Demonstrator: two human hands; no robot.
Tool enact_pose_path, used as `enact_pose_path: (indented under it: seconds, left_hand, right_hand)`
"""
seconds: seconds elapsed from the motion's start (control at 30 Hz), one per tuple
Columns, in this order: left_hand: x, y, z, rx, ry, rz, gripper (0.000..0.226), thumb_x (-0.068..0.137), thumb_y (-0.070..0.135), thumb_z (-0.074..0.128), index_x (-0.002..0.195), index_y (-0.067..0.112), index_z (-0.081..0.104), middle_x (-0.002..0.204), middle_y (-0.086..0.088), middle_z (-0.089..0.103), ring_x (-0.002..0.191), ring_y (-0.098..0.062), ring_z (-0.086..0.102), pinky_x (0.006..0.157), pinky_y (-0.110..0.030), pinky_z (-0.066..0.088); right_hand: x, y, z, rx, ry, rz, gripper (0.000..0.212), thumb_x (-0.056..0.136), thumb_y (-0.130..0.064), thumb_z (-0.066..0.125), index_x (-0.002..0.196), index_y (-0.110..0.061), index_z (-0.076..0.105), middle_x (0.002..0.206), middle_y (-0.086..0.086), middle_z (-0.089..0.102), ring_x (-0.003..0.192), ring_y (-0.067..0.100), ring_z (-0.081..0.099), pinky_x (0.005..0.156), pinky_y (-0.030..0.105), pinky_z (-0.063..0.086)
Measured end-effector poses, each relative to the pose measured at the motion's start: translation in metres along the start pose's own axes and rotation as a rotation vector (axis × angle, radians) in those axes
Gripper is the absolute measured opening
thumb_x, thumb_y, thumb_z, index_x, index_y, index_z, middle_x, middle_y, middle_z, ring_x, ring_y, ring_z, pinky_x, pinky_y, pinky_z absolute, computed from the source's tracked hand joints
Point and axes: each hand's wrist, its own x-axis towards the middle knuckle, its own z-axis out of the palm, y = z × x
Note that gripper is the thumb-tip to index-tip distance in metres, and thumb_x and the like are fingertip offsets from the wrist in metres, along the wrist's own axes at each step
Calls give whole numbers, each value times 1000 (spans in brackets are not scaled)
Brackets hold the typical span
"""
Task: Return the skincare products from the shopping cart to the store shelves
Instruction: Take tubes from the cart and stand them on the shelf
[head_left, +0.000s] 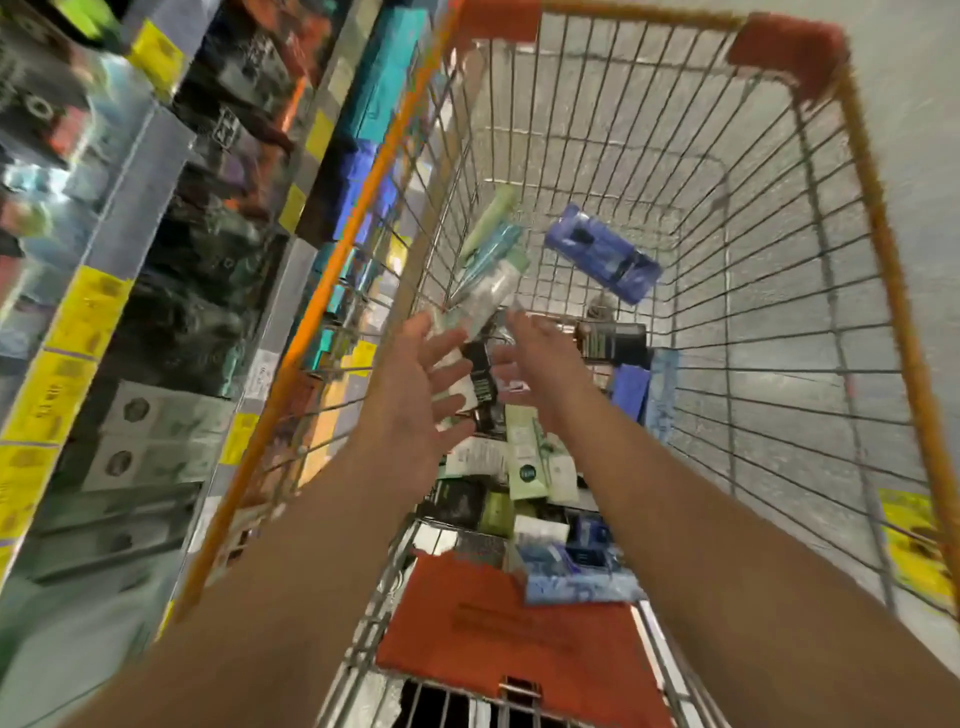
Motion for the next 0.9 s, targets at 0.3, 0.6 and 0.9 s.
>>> enact_pose_path:
  seconds: [0.3, 0.6, 0.9]
  left_hand:
    - [53, -24, -1, -290, 33, -98, 53, 99, 66, 44, 120, 28, 74, 133, -7, 65, 127, -36, 56, 97, -51, 51]
    - [72, -40, -5, -317, 93, -128, 47, 100, 58, 48, 126, 26, 70, 129, -4, 69, 119, -30, 63, 102, -50, 52]
    - [67, -44, -4, -236, 117, -134, 36, 101, 45, 55, 123, 22, 69, 127, -5, 68, 117, -27, 64, 99, -47, 54]
  right_hand:
    - [96, 3, 31, -106, 61, -46, 35, 100, -49, 55, 93, -17, 64, 97, 17, 75, 70, 24, 66, 62, 34, 50]
    - [147, 3, 74, -313, 84, -106, 61, 87, -61, 57, 108, -5, 72, 97, 13, 73, 93, 34, 69, 86, 53, 60]
    - [143, 14, 55, -182, 182, -24, 20, 93, -22, 72, 79, -12, 62, 88, 14, 76, 77, 29, 77, 66, 41, 64]
